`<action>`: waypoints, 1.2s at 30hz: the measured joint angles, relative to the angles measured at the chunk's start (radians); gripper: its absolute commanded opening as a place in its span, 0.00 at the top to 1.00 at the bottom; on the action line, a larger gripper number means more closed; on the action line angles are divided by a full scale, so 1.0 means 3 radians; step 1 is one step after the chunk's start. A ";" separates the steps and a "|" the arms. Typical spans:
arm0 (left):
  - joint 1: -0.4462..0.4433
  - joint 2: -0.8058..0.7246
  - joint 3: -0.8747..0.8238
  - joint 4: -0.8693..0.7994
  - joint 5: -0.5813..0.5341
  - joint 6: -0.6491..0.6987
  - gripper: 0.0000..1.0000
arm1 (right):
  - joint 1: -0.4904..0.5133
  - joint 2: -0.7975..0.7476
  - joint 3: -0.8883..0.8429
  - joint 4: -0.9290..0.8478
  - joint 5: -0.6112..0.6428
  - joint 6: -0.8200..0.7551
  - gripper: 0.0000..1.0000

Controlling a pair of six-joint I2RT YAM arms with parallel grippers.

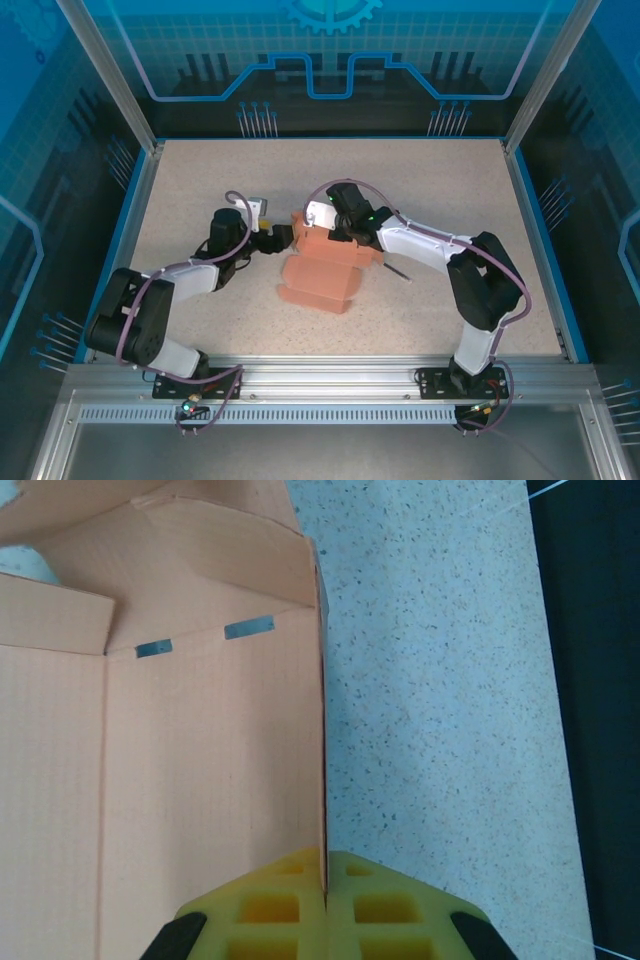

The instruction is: Fold the paper box

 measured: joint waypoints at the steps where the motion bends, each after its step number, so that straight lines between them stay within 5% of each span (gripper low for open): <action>1: 0.0019 -0.0022 0.0000 -0.0018 -0.0046 -0.0029 0.18 | 0.0003 0.0003 0.0000 0.0028 0.0032 -0.0019 1.00; 13: 0.0114 0.0249 0.0324 -0.0638 -0.0296 -0.0188 0.27 | 0.0028 0.0014 -0.0060 0.0289 0.0139 -0.0251 1.00; 36: -0.0038 0.0806 0.0594 -0.0436 0.0483 0.0079 0.29 | 0.0028 0.0015 -0.0118 0.0356 0.0136 -0.0348 1.00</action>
